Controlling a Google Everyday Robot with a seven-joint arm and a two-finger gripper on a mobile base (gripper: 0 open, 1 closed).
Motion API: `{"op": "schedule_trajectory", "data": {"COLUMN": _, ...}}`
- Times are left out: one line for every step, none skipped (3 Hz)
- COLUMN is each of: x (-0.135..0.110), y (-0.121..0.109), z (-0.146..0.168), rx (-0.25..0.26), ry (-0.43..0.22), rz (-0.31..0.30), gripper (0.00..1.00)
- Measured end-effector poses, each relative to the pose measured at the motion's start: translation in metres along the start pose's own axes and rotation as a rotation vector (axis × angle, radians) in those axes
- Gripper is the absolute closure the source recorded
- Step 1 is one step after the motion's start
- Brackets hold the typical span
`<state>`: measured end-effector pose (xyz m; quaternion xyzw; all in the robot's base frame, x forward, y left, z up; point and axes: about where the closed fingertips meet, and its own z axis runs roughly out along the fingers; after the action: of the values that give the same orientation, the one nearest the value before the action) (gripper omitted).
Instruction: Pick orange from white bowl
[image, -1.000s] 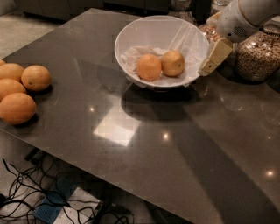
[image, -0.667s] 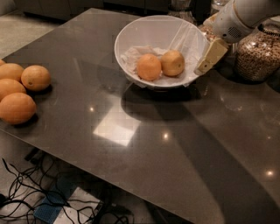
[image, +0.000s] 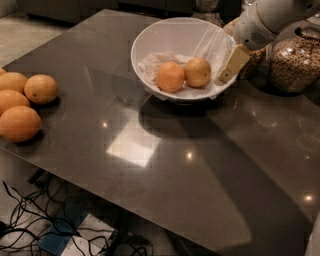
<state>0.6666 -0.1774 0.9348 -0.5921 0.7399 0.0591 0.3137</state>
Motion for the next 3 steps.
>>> {"op": "schedule_trajectory", "data": {"x": -0.008, "y": -0.001, "z": 0.013, "rx": -0.021, "ry": -0.006, "rz": -0.035, "gripper": 0.03}}
{"op": "schedule_trajectory", "data": {"x": -0.012, "y": -0.001, "z": 0.026, "rx": -0.043, "ry": 0.007, "rz": -0.076, "gripper": 0.16}}
{"op": "schedule_trajectory", "data": {"x": -0.017, "y": -0.002, "z": 0.036, "rx": -0.055, "ry": 0.026, "rz": -0.123, "gripper": 0.3}}
